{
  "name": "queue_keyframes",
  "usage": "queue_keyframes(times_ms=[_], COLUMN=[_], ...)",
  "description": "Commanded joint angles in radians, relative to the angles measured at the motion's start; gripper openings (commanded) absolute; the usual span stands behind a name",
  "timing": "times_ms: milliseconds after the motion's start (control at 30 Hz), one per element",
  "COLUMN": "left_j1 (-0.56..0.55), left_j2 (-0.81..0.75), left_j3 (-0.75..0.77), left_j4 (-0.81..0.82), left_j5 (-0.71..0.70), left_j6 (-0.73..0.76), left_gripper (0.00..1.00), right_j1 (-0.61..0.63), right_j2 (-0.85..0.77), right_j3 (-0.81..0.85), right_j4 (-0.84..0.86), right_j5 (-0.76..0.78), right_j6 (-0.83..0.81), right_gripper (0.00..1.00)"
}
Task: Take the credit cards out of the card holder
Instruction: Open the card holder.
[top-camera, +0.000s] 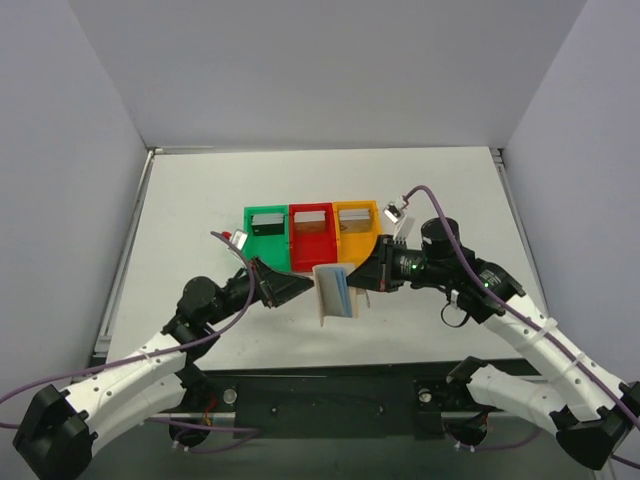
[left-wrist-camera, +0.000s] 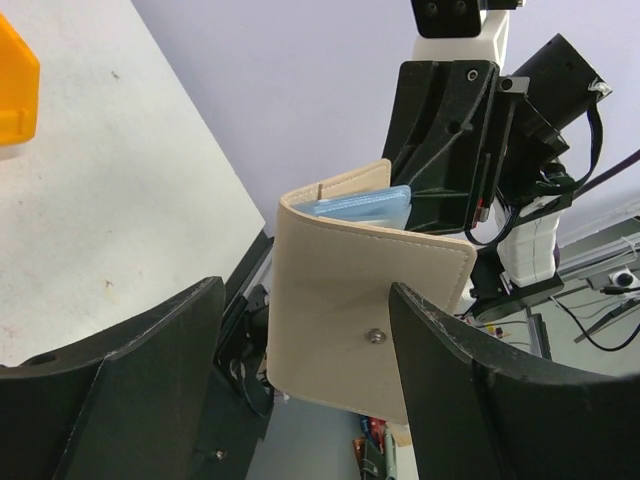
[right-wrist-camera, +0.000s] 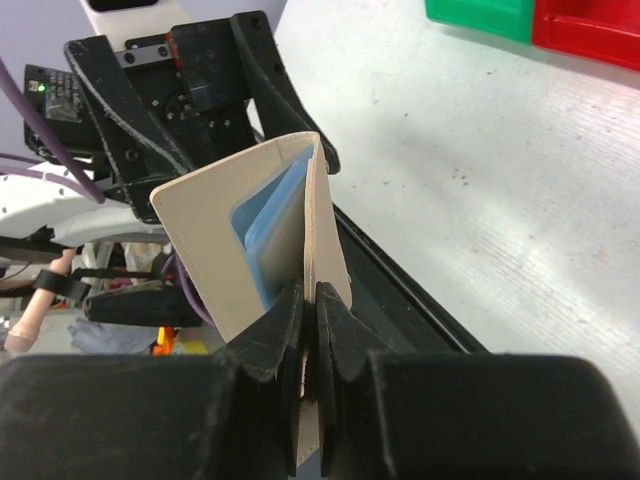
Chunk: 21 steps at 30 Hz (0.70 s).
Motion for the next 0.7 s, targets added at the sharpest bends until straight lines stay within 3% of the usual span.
queue_keyframes(times_ms=[0,567,667], left_j1=[-0.001,-0.030,-0.074], left_j2=[-0.029,-0.002,0.020], left_j3=[0.025,0.040,0.060], left_j4=[0.010,0.017,-0.016], left_j5=[0.002,0.025,0.002], left_j6=[0.027,0.047,0.097], left_gripper=[0.77,0.77,0.68], right_j1=[0.012,0.026,0.026], right_j2=[0.010,0.018,0.017], right_j3=[0.069,0.092,0.081], right_j4=[-0.105,-0.139,-0.108], right_j5=[0.068,0.140,0.119], right_j6=[-0.058,-0.056,-0.042], right_gripper=[0.00,0.00,0.00])
